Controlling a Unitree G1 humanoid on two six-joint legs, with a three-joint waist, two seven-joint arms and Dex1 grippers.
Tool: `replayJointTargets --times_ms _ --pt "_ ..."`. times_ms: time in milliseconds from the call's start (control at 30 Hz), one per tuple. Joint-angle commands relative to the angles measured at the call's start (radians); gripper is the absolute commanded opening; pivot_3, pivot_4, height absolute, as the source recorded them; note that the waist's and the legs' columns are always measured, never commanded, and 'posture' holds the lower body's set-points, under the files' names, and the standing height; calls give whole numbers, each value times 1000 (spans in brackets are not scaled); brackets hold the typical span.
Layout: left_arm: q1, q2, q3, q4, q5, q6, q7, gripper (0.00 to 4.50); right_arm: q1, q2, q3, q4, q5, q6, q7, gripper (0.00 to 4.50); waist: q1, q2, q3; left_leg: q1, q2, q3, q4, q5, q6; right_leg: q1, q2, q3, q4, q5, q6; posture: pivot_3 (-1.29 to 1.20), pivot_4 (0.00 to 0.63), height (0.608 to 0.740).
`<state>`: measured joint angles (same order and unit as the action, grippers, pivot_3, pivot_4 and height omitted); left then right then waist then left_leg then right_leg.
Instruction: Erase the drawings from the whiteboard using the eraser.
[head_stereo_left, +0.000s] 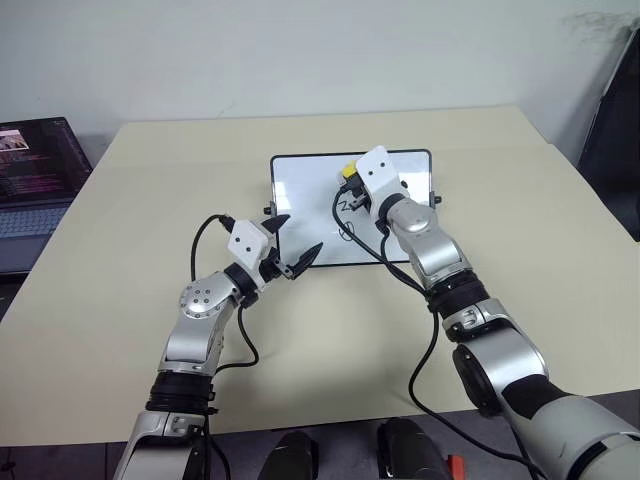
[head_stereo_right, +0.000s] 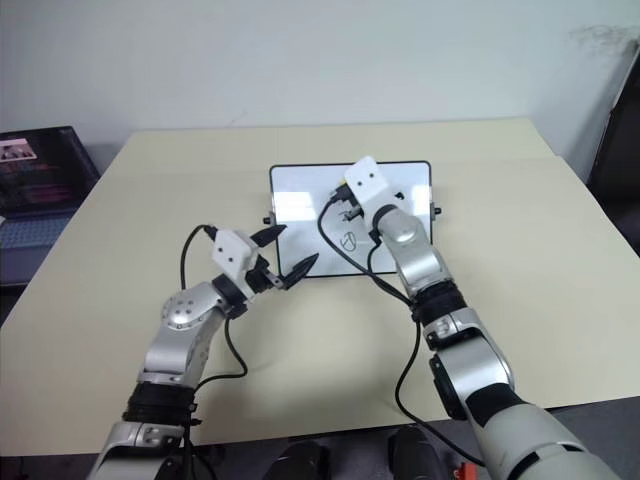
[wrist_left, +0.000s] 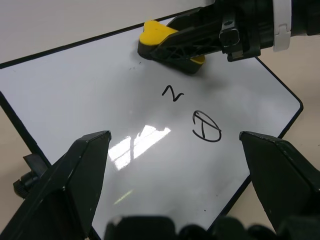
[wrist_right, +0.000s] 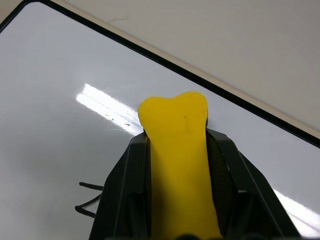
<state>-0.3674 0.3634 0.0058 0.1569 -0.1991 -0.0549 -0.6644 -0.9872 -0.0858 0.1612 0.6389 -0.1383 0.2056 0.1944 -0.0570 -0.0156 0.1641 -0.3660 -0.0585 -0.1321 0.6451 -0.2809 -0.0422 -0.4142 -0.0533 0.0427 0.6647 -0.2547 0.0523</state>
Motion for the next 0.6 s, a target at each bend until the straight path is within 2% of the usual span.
replayJointTargets --times_ms 33,600 --pt "-10 0 7 -16 -2 -26 0 4500 5 -30 -16 0 -16 16 -17 1195 0 0 0 0 0 0 0 0 0 0 0 0 0 0 0 0 150 740" --pt "7 6 13 -45 -3 -16 14 4500 6 -26 -19 -39 4 43 -5 1195 1 0 0 1 0 0 0 0 0 1 0 -1 0 0 0 0 150 740"
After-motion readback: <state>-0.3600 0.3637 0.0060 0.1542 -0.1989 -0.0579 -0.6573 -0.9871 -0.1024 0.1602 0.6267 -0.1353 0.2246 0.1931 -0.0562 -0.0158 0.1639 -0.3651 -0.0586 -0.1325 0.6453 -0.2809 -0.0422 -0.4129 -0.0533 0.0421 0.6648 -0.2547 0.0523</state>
